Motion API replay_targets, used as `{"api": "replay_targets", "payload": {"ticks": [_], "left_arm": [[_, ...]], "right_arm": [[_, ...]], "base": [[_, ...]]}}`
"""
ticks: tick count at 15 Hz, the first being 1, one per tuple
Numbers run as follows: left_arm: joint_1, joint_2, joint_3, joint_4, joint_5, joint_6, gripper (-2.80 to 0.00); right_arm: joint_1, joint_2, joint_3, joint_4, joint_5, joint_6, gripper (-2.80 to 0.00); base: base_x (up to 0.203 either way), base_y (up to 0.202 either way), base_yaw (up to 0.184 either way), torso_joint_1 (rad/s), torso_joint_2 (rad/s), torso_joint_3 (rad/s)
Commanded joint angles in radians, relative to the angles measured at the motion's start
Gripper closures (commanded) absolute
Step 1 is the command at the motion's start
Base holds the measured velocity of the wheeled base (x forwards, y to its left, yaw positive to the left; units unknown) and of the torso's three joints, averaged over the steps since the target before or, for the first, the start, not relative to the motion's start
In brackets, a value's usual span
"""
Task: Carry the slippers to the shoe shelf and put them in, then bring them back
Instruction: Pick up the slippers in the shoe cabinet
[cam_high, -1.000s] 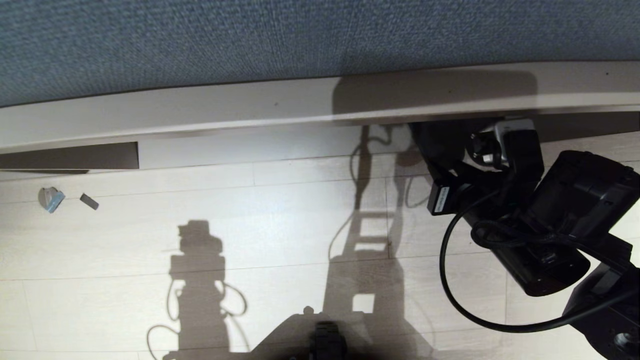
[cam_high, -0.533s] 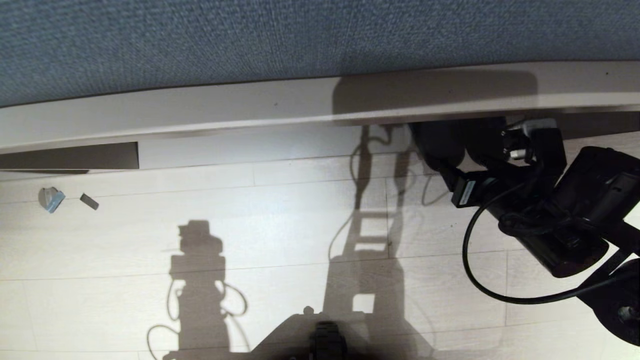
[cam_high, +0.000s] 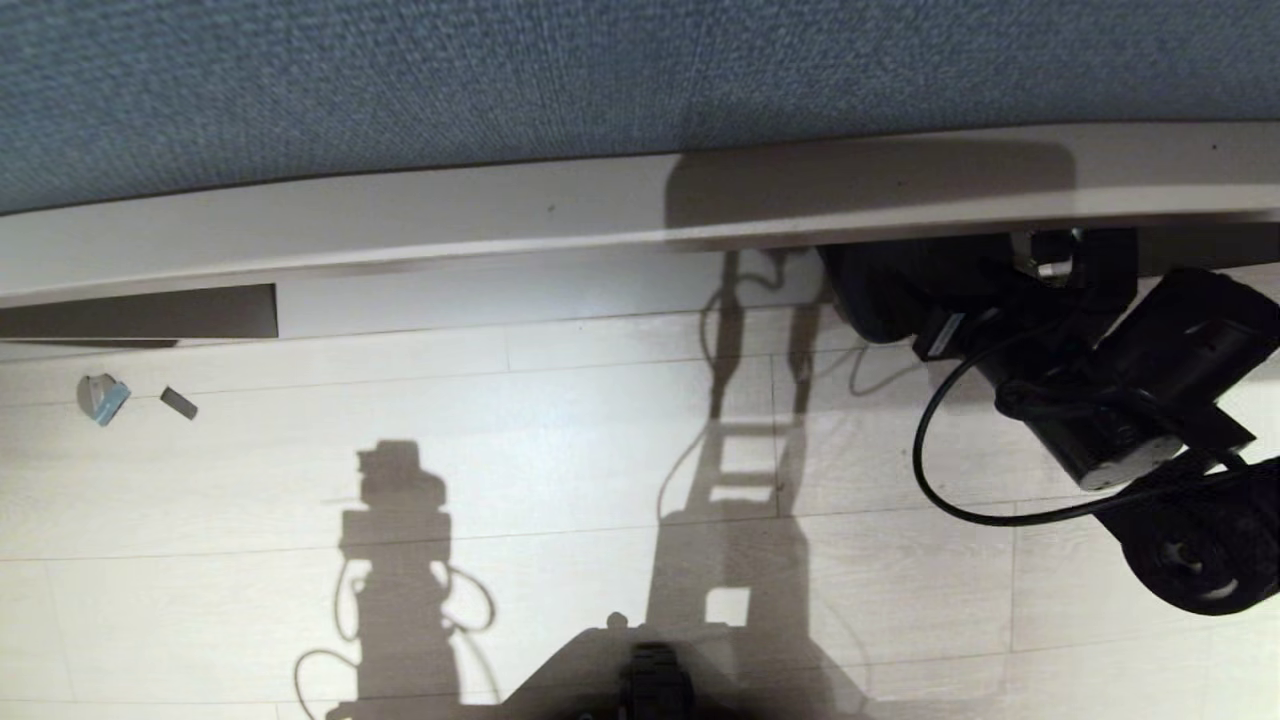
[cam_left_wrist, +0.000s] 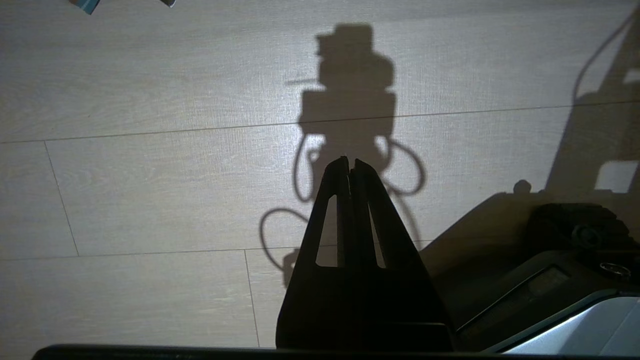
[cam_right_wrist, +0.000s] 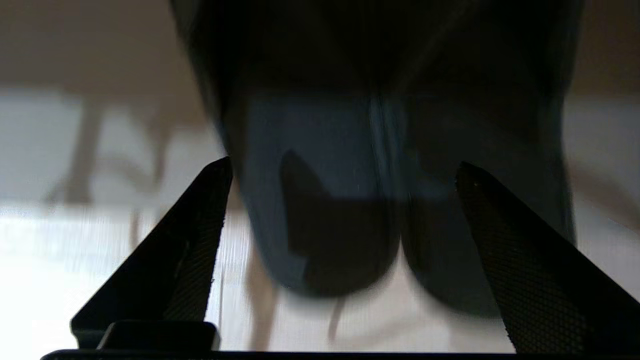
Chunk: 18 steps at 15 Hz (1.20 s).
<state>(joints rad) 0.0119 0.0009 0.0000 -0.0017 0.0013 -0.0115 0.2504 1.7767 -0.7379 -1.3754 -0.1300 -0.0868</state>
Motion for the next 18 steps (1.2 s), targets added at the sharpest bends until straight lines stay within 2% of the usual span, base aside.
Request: {"api": "replay_targets", "payload": {"ticks": [1,4,14,18], "left_arm": [[0.000,0.001,0.000,0.000,0.000,-0.001,0.00],[0.000,0.001,0.000,0.000,0.000,-0.001,0.00],[0.000,0.001,0.000,0.000,0.000,-0.001,0.00],[0.000,0.001,0.000,0.000,0.000,-0.001,0.00]], "right_arm": [[-0.009,0.062,-0.048,-0.040,0.005,-0.014,-2.80],[-0.020,0.066,-0.061,-0.042,0.004,-0.044,-2.80],[-0.061,0.126,-0.137,-0.055,0.009,-0.041,-2.80],[-0.066,0.187,-0.202,-0.123,0.009,-0.040,-2.80]], "base": [[0.000,0.000,0.000,0.000,0.00,0.000],[0.000,0.000,0.000,0.000,0.00,0.000],[0.000,0.000,0.000,0.000,0.00,0.000],[0.000,0.000,0.000,0.000,0.00,0.000]]}}
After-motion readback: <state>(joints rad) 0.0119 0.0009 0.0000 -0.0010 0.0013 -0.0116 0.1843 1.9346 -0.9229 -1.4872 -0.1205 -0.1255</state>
